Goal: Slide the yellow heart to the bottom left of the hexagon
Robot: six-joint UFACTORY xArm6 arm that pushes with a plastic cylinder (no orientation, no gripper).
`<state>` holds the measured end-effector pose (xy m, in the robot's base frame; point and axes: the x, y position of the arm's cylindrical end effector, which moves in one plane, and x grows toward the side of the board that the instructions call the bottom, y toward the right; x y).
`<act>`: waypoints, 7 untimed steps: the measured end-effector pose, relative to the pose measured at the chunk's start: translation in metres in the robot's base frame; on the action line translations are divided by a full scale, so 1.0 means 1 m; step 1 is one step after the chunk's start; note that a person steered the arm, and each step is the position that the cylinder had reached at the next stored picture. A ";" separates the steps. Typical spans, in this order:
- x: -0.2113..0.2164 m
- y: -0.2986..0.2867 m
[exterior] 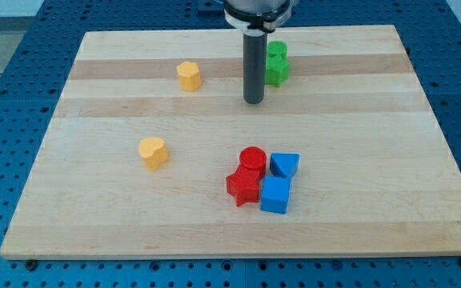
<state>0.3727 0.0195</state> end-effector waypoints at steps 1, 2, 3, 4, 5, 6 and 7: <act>0.006 -0.032; 0.024 -0.062; 0.080 -0.063; 0.099 -0.108; 0.130 -0.154; 0.167 -0.159; 0.148 -0.185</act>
<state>0.5212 -0.1656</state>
